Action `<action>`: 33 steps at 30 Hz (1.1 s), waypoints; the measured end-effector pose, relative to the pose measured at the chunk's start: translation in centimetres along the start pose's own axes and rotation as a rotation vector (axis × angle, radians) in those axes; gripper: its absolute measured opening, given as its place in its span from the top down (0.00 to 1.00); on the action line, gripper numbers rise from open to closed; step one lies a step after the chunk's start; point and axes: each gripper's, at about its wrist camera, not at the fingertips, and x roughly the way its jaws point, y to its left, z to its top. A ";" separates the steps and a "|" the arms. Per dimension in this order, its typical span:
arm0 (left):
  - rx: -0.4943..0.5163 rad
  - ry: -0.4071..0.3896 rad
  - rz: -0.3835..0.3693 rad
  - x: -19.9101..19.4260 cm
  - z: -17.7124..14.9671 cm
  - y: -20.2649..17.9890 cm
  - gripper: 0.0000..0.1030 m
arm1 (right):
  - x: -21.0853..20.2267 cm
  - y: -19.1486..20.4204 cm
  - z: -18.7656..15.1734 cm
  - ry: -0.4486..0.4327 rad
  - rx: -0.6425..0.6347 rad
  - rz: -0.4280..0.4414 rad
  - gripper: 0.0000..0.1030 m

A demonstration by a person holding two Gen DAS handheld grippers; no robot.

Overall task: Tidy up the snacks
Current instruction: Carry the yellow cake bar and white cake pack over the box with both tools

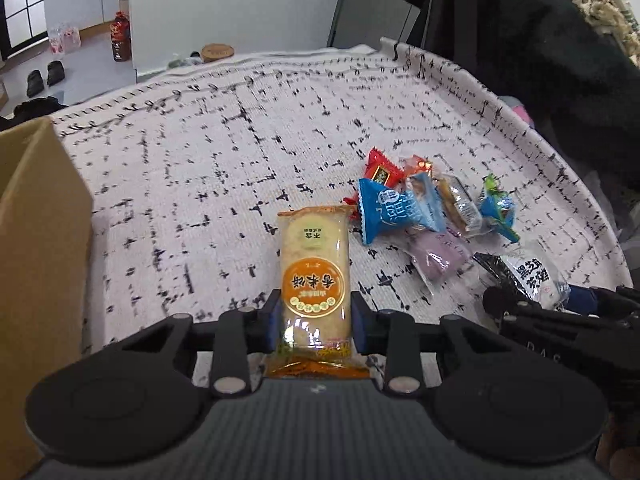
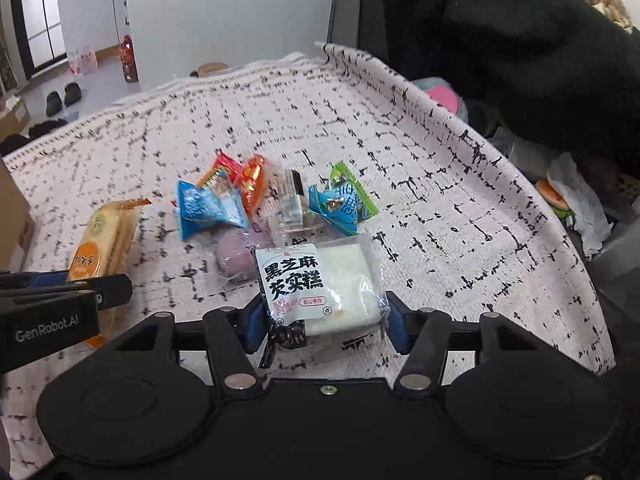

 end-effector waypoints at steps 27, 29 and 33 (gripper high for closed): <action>0.013 -0.244 0.111 -14.5 -0.3 1.8 0.68 | -9.7 3.3 1.3 -0.174 0.085 0.133 0.46; -0.005 -0.252 0.118 -15.0 -0.1 2.5 0.68 | -10.2 3.9 1.5 -0.187 0.079 0.144 0.46; -0.031 -0.251 0.126 -15.6 0.7 3.8 0.68 | -11.0 5.2 2.2 -0.210 0.071 0.168 0.46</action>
